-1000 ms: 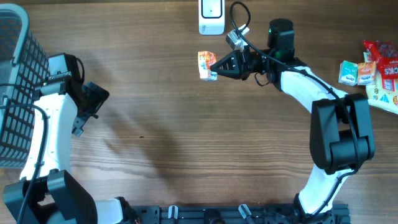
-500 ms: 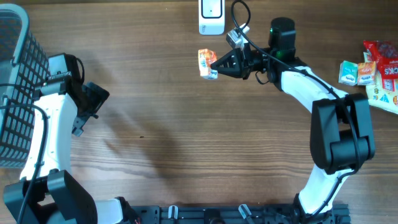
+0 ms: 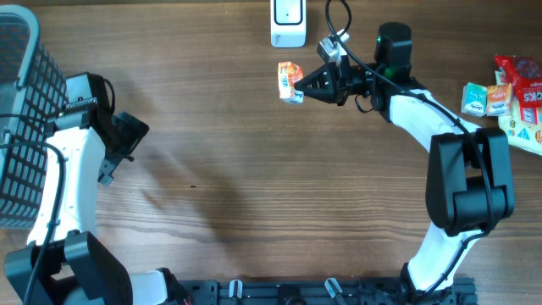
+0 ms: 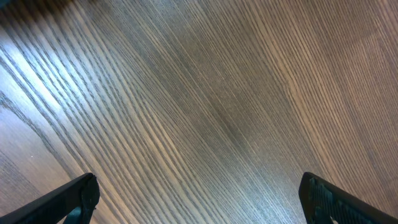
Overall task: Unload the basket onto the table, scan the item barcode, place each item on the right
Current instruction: 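Hold the orange pack in front of the white scanner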
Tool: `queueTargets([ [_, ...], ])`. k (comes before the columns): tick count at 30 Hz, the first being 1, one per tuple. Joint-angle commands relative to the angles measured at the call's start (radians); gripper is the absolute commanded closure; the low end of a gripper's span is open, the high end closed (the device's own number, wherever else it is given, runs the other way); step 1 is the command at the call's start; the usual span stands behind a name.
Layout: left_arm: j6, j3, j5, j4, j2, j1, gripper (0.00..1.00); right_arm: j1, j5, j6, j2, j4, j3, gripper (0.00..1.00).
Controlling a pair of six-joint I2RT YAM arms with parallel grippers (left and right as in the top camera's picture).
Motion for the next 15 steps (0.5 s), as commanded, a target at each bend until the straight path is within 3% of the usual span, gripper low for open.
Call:
queueTargets([
  [1, -0.02, 0.017, -0.013, 0.0, -0.002, 0.005, 0.0, -0.001, -0.062, -0.002, 0.002, 0.006, 0.013, 0.96],
  [6, -0.02, 0.017, -0.013, 0.0, -0.002, 0.005, 0.0, -0.001, -0.037, -0.006, 0.002, 0.012, 0.013, 0.96],
  [15, -0.02, 0.017, -0.013, 0.0, -0.002, 0.005, 0.0, -0.001, 0.304, 0.037, -0.005, 0.259, 0.015, 0.95],
])
